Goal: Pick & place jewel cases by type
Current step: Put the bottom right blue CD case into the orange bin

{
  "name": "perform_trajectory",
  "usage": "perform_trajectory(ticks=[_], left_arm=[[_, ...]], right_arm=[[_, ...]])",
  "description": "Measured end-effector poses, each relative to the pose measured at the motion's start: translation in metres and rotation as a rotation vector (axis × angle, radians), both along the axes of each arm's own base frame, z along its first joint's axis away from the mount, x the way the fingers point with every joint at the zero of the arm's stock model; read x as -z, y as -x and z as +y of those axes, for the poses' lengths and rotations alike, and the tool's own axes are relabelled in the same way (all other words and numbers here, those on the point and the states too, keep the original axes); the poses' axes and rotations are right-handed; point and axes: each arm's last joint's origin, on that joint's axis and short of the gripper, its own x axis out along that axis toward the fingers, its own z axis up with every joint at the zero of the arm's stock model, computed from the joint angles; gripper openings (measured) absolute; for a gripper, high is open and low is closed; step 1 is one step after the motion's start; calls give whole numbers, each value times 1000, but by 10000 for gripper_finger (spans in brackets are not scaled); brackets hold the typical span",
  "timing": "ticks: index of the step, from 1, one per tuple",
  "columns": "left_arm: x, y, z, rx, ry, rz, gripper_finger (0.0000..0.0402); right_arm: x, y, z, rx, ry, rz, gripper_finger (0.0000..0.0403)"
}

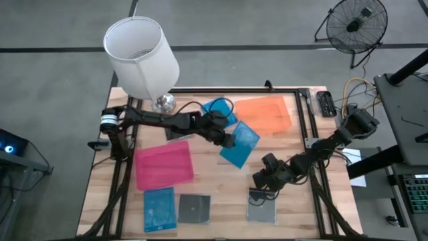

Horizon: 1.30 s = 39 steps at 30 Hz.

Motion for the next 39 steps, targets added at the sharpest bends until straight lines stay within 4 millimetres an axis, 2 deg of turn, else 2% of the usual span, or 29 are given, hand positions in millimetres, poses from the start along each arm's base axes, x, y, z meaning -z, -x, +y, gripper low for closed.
perform_trajectory(ticks=[9,15,23,28,35,39], left_arm=[[-33,-3,20,18,-99,0,6],[-50,-4,24,18,-127,-16,5],[-56,-5,28,2,-132,-32,5],[-61,-6,30,-5,-134,-50,5],[-71,-3,38,-9,-130,-102,5],[-78,2,38,52,-131,-137,5]], right_arm=[[-1,-1,-1,14,32,-22,8],[-2,-2,-3,39,65,-45,8],[-29,-1,-14,22,115,-155,11],[-53,5,-25,0,162,-234,42],[-78,20,-44,25,178,-295,108],[-92,28,-52,65,187,-368,147]])
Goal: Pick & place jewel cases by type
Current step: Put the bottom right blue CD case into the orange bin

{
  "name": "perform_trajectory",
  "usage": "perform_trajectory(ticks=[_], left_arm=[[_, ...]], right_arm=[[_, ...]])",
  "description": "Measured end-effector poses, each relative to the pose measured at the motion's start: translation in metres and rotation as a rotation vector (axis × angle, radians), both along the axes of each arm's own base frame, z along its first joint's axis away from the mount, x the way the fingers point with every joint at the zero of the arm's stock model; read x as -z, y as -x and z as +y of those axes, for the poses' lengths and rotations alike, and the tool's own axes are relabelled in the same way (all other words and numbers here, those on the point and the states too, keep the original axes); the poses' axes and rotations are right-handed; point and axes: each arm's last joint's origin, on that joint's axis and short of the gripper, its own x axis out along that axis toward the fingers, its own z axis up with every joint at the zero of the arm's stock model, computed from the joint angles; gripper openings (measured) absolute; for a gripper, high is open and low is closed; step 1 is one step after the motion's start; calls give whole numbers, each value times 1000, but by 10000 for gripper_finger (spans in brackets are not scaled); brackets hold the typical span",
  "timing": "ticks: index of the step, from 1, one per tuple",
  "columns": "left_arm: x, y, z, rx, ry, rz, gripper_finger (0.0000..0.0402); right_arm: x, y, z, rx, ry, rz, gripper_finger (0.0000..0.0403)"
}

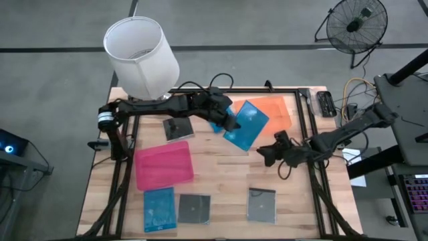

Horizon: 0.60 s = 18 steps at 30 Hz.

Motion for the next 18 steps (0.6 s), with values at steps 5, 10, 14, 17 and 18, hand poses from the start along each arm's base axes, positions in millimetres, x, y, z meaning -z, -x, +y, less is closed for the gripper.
perform_trajectory(ticks=[5,10,14,17,18], left_arm=[[-3,1,1,63,-19,-30,5],[-12,-1,2,138,-20,-137,5],[-19,-2,0,182,-7,-207,5],[-23,-2,0,202,14,-233,5],[-23,-3,0,204,21,-237,5]], right_arm=[[-12,7,-7,26,-12,-72,189],[-28,5,-6,-29,18,-201,213],[-46,4,-6,-86,95,-329,216],[-53,5,-7,-83,118,-379,214],[-54,6,-7,-79,123,-382,213]])
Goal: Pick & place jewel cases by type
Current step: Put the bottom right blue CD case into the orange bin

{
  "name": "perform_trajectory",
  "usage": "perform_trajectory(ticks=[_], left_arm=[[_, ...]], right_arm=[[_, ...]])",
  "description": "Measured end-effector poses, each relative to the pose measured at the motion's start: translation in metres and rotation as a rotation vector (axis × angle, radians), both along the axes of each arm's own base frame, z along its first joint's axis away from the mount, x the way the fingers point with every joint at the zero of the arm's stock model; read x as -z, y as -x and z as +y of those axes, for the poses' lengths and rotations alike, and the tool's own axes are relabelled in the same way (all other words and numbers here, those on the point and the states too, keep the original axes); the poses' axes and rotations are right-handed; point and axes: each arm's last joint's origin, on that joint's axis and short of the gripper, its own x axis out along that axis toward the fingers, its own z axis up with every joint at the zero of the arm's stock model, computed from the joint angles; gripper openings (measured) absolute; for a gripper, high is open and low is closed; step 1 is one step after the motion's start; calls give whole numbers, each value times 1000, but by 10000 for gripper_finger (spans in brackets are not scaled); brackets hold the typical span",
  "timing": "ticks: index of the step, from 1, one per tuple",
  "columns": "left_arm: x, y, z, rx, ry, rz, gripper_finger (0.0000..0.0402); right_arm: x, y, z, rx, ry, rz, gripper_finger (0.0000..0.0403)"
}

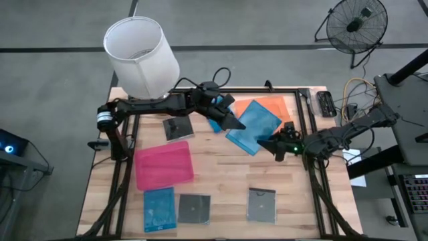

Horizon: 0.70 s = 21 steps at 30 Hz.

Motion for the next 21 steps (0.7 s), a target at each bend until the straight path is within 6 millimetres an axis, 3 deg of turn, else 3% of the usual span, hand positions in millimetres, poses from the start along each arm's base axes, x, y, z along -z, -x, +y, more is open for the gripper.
perform_trajectory(ticks=[9,21], left_arm=[[-1,0,0,6,27,-4,5],[-2,0,-1,10,22,-9,5]], right_arm=[[-2,1,-1,20,6,-18,190],[-3,1,-1,8,19,-19,58]])
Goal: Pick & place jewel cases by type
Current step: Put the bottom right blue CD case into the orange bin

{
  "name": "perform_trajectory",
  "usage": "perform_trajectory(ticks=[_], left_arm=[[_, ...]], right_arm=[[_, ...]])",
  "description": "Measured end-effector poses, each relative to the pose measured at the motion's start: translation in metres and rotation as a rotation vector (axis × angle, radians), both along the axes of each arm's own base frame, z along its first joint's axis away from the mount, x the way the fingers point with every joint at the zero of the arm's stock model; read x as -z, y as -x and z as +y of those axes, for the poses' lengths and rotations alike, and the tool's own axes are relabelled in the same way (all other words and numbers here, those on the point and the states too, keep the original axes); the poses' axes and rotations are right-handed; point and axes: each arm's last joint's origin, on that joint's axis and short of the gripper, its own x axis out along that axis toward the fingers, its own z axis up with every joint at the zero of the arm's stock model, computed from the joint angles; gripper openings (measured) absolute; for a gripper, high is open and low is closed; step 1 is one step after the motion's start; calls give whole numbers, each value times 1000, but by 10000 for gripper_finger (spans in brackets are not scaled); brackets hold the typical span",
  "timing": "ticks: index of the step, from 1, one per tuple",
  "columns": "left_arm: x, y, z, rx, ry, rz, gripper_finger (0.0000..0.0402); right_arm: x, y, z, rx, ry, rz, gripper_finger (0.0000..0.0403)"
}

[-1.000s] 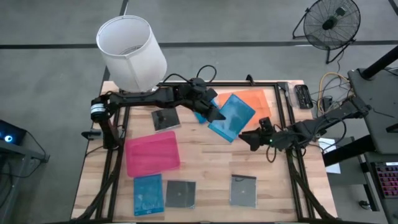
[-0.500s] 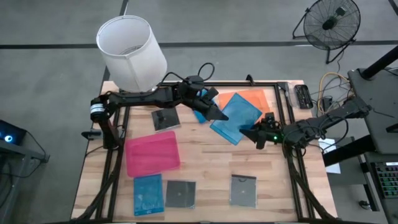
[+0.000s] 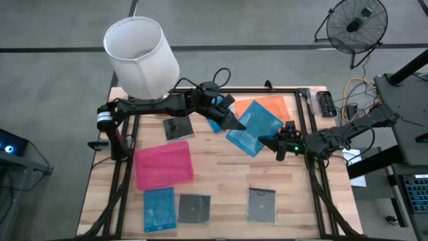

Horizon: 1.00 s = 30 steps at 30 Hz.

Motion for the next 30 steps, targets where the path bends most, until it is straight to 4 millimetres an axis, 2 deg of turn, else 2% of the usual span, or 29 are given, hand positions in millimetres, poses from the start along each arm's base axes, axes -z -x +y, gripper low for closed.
perform_trajectory(ticks=[3,7,14,19,23,26,30], left_arm=[[0,0,0,0,-1,-1,10],[-2,0,0,-2,1,-20,32],[-15,0,12,-39,-15,-156,100],[-24,13,28,-79,-11,-150,162],[-24,24,41,-116,-19,-80,185],[-31,33,46,-135,-26,-88,187],[-46,44,43,-141,-58,-140,188]], right_arm=[[-1,0,0,-4,4,-3,39],[-1,0,0,-6,8,-7,35],[-3,1,0,-6,23,-14,34],[-5,5,-2,-6,57,-14,34],[-10,11,-5,14,66,-38,33],[-11,15,-9,102,22,-55,33],[-8,18,-15,282,-76,-88,33]])
